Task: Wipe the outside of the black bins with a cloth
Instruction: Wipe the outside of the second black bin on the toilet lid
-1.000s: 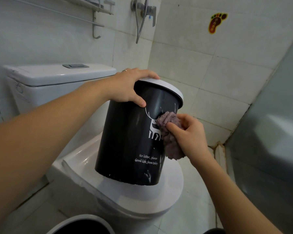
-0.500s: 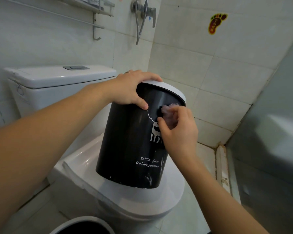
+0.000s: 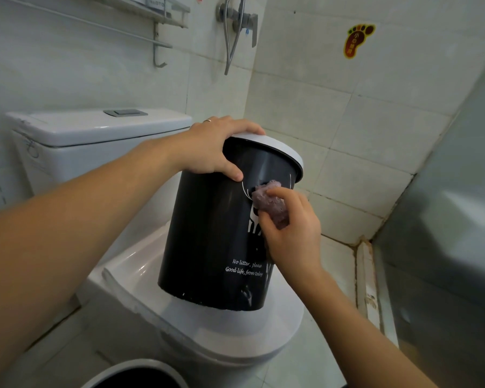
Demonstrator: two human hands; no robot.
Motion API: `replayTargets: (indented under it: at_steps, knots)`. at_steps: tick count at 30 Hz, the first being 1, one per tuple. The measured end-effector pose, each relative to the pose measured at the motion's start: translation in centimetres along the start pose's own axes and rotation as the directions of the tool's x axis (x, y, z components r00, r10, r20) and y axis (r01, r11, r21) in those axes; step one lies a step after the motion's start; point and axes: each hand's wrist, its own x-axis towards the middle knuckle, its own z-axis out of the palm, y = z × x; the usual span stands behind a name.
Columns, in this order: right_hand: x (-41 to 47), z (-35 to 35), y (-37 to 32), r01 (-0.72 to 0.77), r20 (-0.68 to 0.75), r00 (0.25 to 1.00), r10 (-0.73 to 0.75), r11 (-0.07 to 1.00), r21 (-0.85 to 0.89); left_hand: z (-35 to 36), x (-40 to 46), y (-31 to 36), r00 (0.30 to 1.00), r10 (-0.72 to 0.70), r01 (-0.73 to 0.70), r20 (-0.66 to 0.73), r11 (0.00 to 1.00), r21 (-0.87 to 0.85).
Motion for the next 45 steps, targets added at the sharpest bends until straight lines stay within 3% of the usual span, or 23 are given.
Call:
replayTargets:
  at_steps: [7, 11, 14, 20, 28, 34, 38, 45]
  knots:
    - [4.1, -1.3, 1.0, -0.157, -0.081, 0.984, 0.16, 0.987, 0.037, -0.1, -0.1, 0.2, 1.0, -0.003, 0.003, 0.01, 1.0, -0.016]
    - [4.0, -1.0, 1.1, -0.057, -0.059, 0.997, 0.054, 0.997, -0.047, -0.2, 0.1, 0.4, 0.999, -0.04, 0.041, 0.015, 0.999, -0.026]
    - [3.4, -0.6, 1.1, -0.053, -0.022, 0.998, 0.052, 0.998, -0.031, -0.1, 0.5, 0.8, 0.997, -0.071, 0.071, 0.015, 0.997, 0.011]
    - [2.9, -0.3, 0.7, 0.029, -0.079, 0.996, -0.028, 1.0, 0.011, 0.8, 1.0, 1.9, 0.998, -0.044, 0.046, -0.034, 0.996, 0.071]
    - [4.1, -0.9, 1.1, 0.163, -0.1, 0.979, -0.176, 0.979, -0.121, 0.4, 1.1, 1.0, 0.998, -0.036, 0.045, 0.049, 0.981, -0.188]
    - [3.9, -1.0, 1.4, 0.231, -0.033, 0.97, -0.239, 0.961, -0.154, 0.6, 2.0, 1.0, 0.998, -0.049, 0.052, 0.032, 0.991, -0.126]
    - [2.9, -0.9, 1.5, 0.383, 0.041, 0.922, -0.384, 0.897, -0.221, 0.7, 2.4, 0.6, 0.999, -0.025, 0.028, 0.031, 0.994, -0.107]
    - [-0.9, -1.4, 2.3, 0.659, 0.273, 0.746, -0.608, 0.734, -0.167, 0.6, 2.2, -0.9, 0.999, -0.035, 0.036, 0.007, 0.995, -0.09]
